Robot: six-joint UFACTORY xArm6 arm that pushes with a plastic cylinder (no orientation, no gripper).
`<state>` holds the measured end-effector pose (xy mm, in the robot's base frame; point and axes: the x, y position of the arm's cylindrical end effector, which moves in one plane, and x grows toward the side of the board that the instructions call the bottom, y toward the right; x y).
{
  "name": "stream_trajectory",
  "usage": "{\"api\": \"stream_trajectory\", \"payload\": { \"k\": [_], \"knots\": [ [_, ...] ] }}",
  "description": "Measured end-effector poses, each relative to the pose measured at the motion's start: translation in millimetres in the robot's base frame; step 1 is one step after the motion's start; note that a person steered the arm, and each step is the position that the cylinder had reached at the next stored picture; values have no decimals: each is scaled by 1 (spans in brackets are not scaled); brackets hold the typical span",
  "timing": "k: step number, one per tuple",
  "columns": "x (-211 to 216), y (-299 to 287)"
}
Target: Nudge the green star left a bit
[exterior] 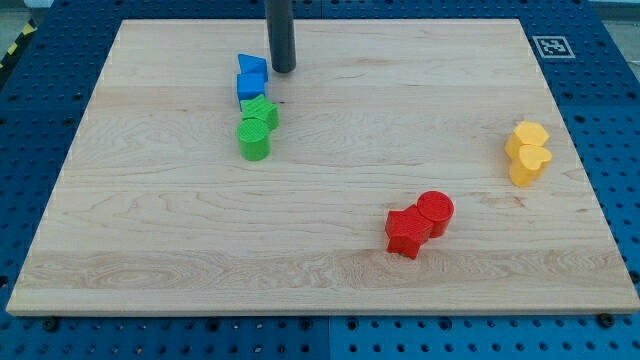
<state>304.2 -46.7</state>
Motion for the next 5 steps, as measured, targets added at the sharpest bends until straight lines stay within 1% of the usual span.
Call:
{"api": "stream_trajectory", "payload": {
  "k": [1,2,3,5],
  "knots": [
    [31,24],
    [64,34],
    [90,23],
    [94,15]
  ]
}}
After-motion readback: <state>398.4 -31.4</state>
